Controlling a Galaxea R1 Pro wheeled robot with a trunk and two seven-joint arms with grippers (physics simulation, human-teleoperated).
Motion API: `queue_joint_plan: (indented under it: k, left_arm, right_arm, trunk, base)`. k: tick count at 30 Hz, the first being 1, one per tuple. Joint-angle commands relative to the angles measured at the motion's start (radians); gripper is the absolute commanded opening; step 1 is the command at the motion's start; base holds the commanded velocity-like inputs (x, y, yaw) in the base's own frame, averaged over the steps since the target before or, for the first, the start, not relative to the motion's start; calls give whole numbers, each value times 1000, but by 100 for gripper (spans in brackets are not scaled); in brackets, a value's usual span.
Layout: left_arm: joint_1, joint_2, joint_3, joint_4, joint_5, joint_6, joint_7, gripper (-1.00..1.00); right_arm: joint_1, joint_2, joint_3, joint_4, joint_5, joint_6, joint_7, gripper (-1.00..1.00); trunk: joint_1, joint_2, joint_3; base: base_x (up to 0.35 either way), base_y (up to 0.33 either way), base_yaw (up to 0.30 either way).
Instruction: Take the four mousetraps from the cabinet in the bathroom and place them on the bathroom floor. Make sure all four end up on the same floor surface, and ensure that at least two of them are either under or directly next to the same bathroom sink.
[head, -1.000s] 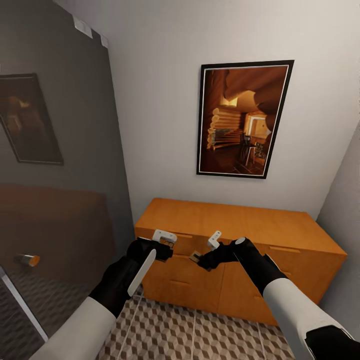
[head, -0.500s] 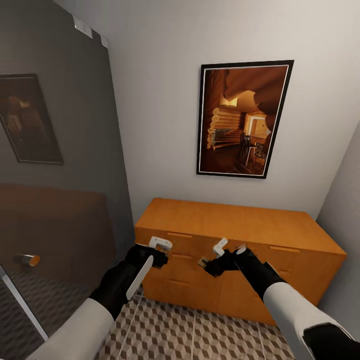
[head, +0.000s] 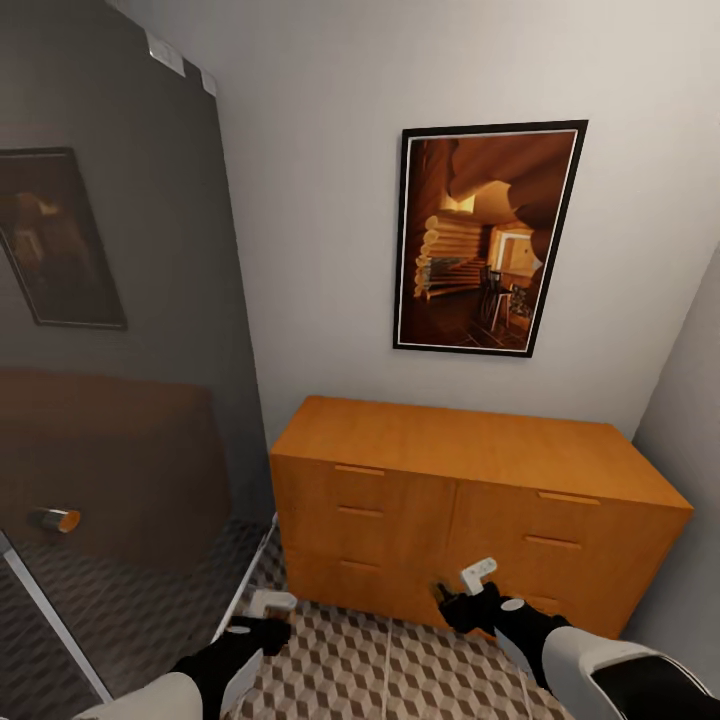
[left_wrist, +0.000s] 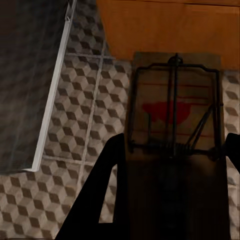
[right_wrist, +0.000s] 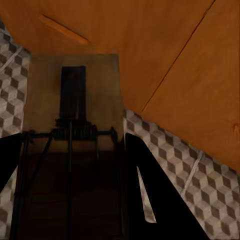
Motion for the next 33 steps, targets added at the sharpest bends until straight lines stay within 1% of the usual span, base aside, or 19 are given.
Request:
queue_joint_plan:
  k: [1, 2, 4, 5, 6, 7, 9, 10, 11, 13, 14, 15, 16, 17, 18, 19, 20, 25, 33]
  left_arm:
    - [-1, 4, -8, 69, 33, -68, -27, -100]
    - [0, 7, -7, 130, 55, -134, -57, -100]
    - [15, 26, -7, 193, 83, -230, -92, -100]
    - [34, 43, -7, 207, 91, -260, -101, -100]
    - [62, 72, -7, 220, 99, -294, -111, -100]
    - [71, 80, -7, 222, 101, -306, -113, -100]
    - [113, 110, -5, 229, 119, -375, -118, -100]
    - [138, 122, -5, 230, 139, -420, -120, -100]
    - [164, 132, -5, 231, 168, -468, -120, -100]
    - [211, 148, -5, 232, 244, -563, -121, -100]
    - [221, 151, -5, 232, 265, -582, -122, -100]
    - [236, 155, -5, 233, 304, -612, -122, -100]
    - [246, 158, -5, 233, 339, -631, -123, -100]
    - [252, 159, -5, 233, 364, -643, -123, -100]
    - [254, 159, -6, 233, 373, -647, -123, -100]
    - [261, 160, -6, 234, 390, -655, -123, -100]
    - [266, 160, -6, 234, 397, -658, -124, -100]
    - [277, 157, -7, 233, 408, -666, -124, -100]
    - [279, 150, -8, 232, 408, -664, -122, -100]
  right_arm:
    - [13, 0, -2, 7, 4, -13, -6, -100]
    - [31, -1, -2, 8, 2, -27, -20, -100]
    - [75, 0, -4, 10, -12, -96, -69, -100]
    - [97, 1, -4, 11, -29, -149, -103, -100]
    - [129, 1, -4, 11, -64, -239, -150, -100]
    - [139, 1, -4, 12, -75, -268, -162, -100]
    - [178, 2, -4, 13, -109, -347, -194, -100]
    - [193, 2, -4, 13, -118, -367, -203, -100]
    - [204, 2, -4, 13, -123, -380, -210, -100]
    - [219, 1, -4, 13, -129, -393, -220, -100]
    - [222, 1, -4, 13, -130, -395, -222, -100]
    - [225, 1, -4, 13, -132, -397, -226, -100]
    - [227, 2, -4, 13, -133, -398, -231, -100]
    - [229, 2, -3, 13, -134, -399, -235, -100]
    - [230, 2, -4, 13, -134, -399, -236, -100]
    - [235, 2, -4, 13, -134, -399, -238, -100]
    - [241, 1, -4, 13, -134, -400, -237, -100]
    - [260, 5, -3, 13, -132, -402, -234, -100]
    - [264, 6, -2, 13, -128, -404, -234, -100]
  trunk:
    - [0, -2, -2]
    - [0, -2, -2]
    - [0, -2, -2]
    - [0, -2, -2]
    - [0, -2, -2]
    - [0, -2, -2]
    - [0, -2, -2]
    - [0, -2, -2]
    - [0, -2, -2]
    - [0, -2, -2]
    - [0, -2, -2]
    - [0, -2, -2]
    - [0, -2, -2]
    - [0, -2, -2]
    - [0, -2, -2]
    - [0, -2, -2]
    - [0, -2, -2]
    - [0, -2, -2]
    - [0, -2, -2]
  base:
    - [0, 0, 0]
    - [0, 0, 0]
    - [0, 0, 0]
    - [0, 0, 0]
    - [0, 0, 0]
    - [0, 0, 0]
    - [0, 0, 0]
    - [0, 0, 0]
    - [0, 0, 0]
    - [0, 0, 0]
    - [0, 0, 0]
    - [0, 0, 0]
    - [0, 0, 0]
    - [0, 0, 0]
    - [0, 0, 0]
    - [0, 0, 0]
    - [0, 0, 0]
    - [0, 0, 0]
    - [0, 0, 49]
